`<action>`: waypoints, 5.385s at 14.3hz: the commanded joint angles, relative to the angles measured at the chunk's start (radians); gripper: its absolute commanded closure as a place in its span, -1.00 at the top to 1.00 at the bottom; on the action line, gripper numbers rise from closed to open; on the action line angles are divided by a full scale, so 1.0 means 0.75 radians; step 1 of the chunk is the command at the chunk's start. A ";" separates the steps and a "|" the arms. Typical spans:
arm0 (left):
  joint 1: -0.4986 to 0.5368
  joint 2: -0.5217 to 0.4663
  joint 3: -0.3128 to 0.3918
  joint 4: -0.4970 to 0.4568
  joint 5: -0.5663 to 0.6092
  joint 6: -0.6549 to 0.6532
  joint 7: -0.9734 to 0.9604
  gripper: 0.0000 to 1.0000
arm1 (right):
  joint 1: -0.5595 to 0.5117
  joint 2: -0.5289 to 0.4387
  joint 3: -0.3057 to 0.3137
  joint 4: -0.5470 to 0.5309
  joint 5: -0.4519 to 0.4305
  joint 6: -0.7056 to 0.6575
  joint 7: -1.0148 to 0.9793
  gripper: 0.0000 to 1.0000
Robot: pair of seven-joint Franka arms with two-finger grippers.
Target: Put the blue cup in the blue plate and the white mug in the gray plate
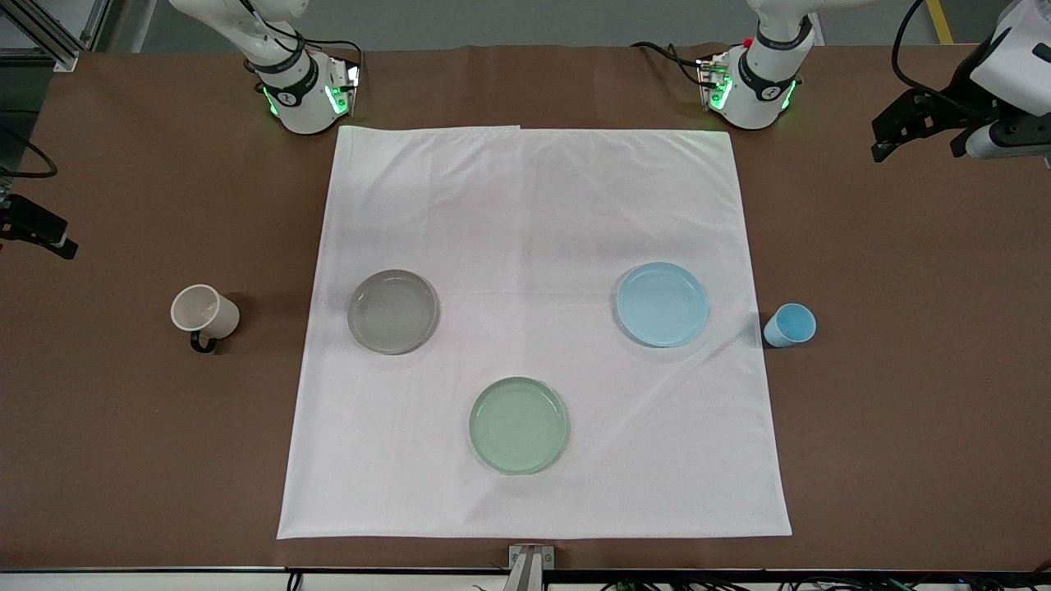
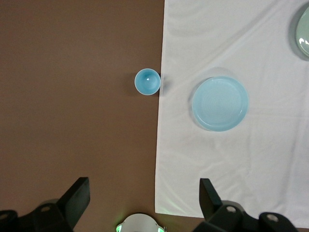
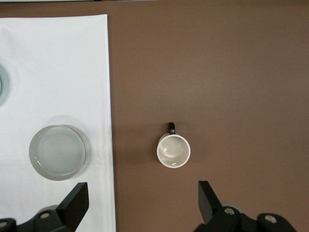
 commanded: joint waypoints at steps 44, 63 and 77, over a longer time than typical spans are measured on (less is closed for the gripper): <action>0.165 0.442 -0.142 -0.617 0.065 1.018 -0.148 -1.00 | -0.138 0.526 0.027 -0.611 -0.012 0.968 -0.238 0.12; -0.003 0.609 -0.390 -0.495 0.218 1.057 -0.879 1.00 | -0.142 0.528 0.027 -0.601 -0.016 0.972 -0.306 -0.87; 0.267 0.378 -0.390 0.173 0.216 0.388 -0.491 1.00 | 0.385 0.415 0.034 -0.348 0.022 0.442 0.497 -0.90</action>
